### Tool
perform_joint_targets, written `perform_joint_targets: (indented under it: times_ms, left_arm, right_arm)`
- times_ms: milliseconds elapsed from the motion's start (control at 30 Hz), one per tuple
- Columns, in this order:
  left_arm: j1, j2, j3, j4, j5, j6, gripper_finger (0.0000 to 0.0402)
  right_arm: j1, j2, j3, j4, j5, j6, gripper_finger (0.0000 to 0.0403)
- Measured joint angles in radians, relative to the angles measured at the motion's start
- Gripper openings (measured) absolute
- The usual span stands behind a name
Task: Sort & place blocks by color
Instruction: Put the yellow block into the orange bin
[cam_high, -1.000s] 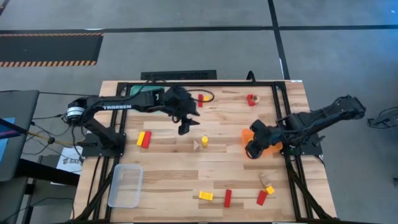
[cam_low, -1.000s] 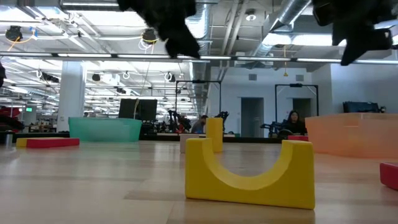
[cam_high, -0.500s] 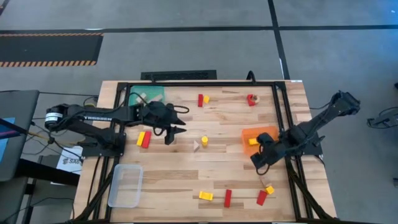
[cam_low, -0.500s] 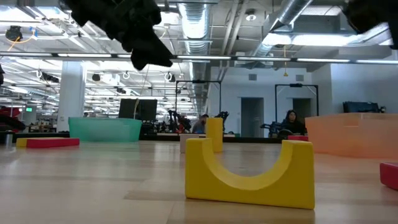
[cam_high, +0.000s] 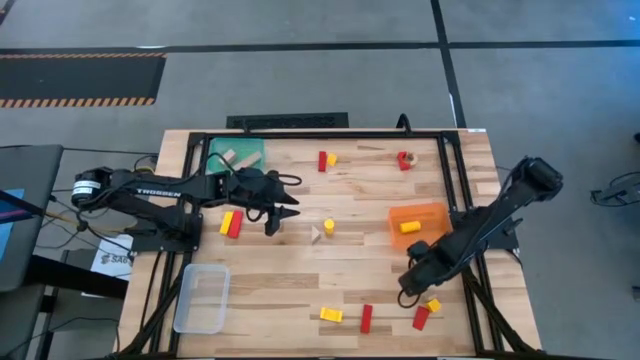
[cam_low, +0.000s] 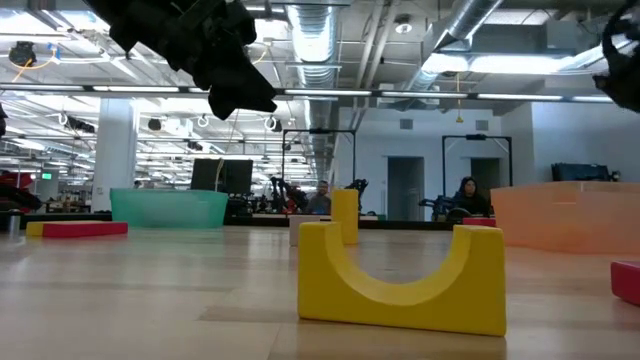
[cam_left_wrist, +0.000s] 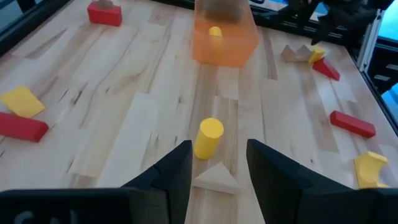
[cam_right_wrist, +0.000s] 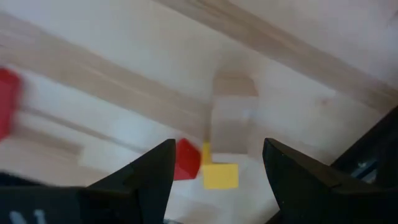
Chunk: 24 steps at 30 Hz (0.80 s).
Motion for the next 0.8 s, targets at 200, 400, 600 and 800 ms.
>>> perform_joint_targets:
  times_ms: [200,400,600,800]
  left_arm:
    - [0.0,0.0,0.0,0.0,0.01,0.0,0.0139]
    - [0.0,0.0,0.0,-0.003,0.01,0.0,0.0139]
    - [0.002,0.0,0.0,0.002,0.009,0.004,0.0139]
    - [0.002,0.0,0.0,0.004,0.009,-0.024,0.0139]
  right_arm:
    - [0.038,0.008,-0.038,0.136,-0.057,0.076,0.0264]
    - [0.141,0.02,-0.039,0.151,-0.06,0.255,0.0264]
    - [0.202,0.08,-0.039,0.209,-0.059,0.317,0.0264]
    - [0.215,0.122,-0.038,0.266,-0.058,0.317,0.0264]
